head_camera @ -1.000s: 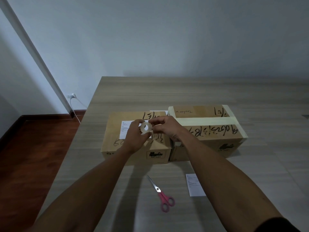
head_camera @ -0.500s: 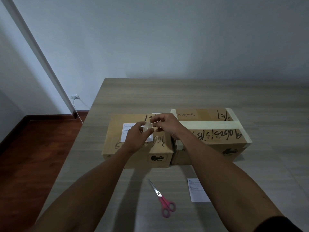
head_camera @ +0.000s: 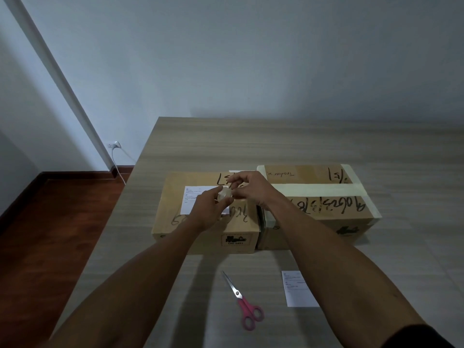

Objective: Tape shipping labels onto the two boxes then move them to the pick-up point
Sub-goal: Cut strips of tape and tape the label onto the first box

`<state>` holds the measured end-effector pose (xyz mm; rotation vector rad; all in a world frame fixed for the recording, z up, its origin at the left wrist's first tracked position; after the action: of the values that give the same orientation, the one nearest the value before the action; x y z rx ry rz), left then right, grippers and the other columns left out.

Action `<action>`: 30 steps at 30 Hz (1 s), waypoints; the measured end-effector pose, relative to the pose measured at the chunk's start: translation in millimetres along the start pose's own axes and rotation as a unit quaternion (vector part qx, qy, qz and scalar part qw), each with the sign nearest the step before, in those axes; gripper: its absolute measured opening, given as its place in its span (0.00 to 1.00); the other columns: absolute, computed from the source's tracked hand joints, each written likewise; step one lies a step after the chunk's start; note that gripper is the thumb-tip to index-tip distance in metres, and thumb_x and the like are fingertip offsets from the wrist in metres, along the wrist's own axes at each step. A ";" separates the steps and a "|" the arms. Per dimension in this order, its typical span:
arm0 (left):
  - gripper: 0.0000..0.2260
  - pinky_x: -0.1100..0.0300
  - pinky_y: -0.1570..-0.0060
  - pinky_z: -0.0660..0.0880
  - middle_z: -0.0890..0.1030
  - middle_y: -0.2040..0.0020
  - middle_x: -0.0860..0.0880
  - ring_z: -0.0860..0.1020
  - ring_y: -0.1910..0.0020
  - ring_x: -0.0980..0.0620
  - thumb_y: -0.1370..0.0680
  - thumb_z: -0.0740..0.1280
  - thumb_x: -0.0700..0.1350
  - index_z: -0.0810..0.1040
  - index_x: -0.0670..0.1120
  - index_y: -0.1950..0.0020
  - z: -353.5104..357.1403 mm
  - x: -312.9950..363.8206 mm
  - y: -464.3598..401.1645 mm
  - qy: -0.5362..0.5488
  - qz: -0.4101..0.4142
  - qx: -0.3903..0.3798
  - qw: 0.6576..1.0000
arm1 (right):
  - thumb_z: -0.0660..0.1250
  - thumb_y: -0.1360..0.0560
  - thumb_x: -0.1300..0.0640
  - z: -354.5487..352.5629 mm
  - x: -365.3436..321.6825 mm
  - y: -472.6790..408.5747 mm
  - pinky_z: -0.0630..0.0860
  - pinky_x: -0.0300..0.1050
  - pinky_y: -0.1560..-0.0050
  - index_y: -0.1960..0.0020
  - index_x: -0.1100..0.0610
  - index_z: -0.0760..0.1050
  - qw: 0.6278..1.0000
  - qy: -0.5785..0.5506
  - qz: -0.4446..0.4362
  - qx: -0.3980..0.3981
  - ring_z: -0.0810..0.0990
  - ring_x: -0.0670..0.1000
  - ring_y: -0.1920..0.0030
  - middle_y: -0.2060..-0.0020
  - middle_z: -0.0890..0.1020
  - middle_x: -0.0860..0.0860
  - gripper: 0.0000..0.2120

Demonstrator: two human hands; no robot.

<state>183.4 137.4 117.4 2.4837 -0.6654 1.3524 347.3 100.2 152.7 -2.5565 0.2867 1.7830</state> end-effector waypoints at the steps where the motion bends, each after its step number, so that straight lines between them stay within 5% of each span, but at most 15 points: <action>1: 0.29 0.51 0.45 0.80 0.83 0.36 0.43 0.82 0.45 0.48 0.20 0.70 0.56 0.71 0.44 0.23 1.1 0.9 0.1 -0.003 0.001 -0.004 1.000 | 0.72 0.26 0.72 -0.5 0.4 -0.5 0.85 0.52 0.46 0.41 0.60 0.83 1.000 0.004 0.001 0.000 0.86 0.56 0.53 0.56 0.83 0.54 0.16; 9: 0.27 0.59 0.46 0.76 0.82 0.34 0.49 0.82 0.44 0.52 0.22 0.74 0.53 0.74 0.46 0.25 0.3 -0.5 -7.0 -0.023 0.024 -0.033 0.999 | 0.72 0.24 0.70 -2.3 1.3 -3.0 0.84 0.47 0.47 0.39 0.59 0.82 1.000 0.022 0.006 -0.010 0.85 0.52 0.53 0.51 0.82 0.56 0.15; 14: 0.19 0.59 0.52 0.78 0.86 0.50 0.51 0.83 0.55 0.60 0.22 0.74 0.51 0.80 0.48 0.33 -2.7 2.5 -6.2 0.010 0.020 -0.009 1.000 | 0.70 0.25 0.72 0.2 -0.5 -3.9 0.83 0.45 0.49 0.39 0.60 0.81 1.000 0.026 0.003 0.002 0.82 0.50 0.54 0.54 0.81 0.52 0.17; 19: 0.27 0.58 0.52 0.83 0.86 0.53 0.47 0.86 0.58 0.58 0.23 0.75 0.55 0.74 0.48 0.27 -0.7 -2.2 -4.7 0.071 -0.037 0.006 0.997 | 0.70 0.25 0.71 -0.2 -3.1 -4.8 0.80 0.36 0.52 0.39 0.57 0.81 0.999 0.040 0.001 0.005 0.81 0.50 0.49 0.51 0.81 0.52 0.18; 25: 0.34 0.59 0.50 0.78 0.86 0.47 0.49 0.84 0.48 0.53 0.25 0.77 0.52 0.69 0.52 0.22 -2.8 -5.2 -6.5 0.051 -0.056 -0.018 0.997 | 0.70 0.25 0.72 -0.9 -8.7 -6.7 0.83 0.46 0.47 0.39 0.61 0.82 0.998 0.062 -0.020 0.009 0.82 0.53 0.50 0.53 0.81 0.53 0.16; 30: 0.31 0.58 0.54 0.77 0.86 0.54 0.48 0.84 0.53 0.51 0.24 0.77 0.49 0.72 0.49 0.23 -3.7 -2.4 -4.3 0.030 -0.061 -0.007 0.998 | 0.70 0.26 0.72 -0.1 -10.0 -7.3 0.83 0.52 0.46 0.42 0.58 0.83 0.995 0.098 -0.029 0.019 0.83 0.55 0.49 0.53 0.83 0.53 0.16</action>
<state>181.7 143.3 117.5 2.4204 -0.5007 1.3658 345.2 108.9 161.3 -2.6854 0.2430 1.4964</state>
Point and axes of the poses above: each hand's wrist, its own y-axis away from the middle knuckle, its own z-axis out of the palm, x = y × z, the point moved 5 cm from there along -y, towards the middle knuckle
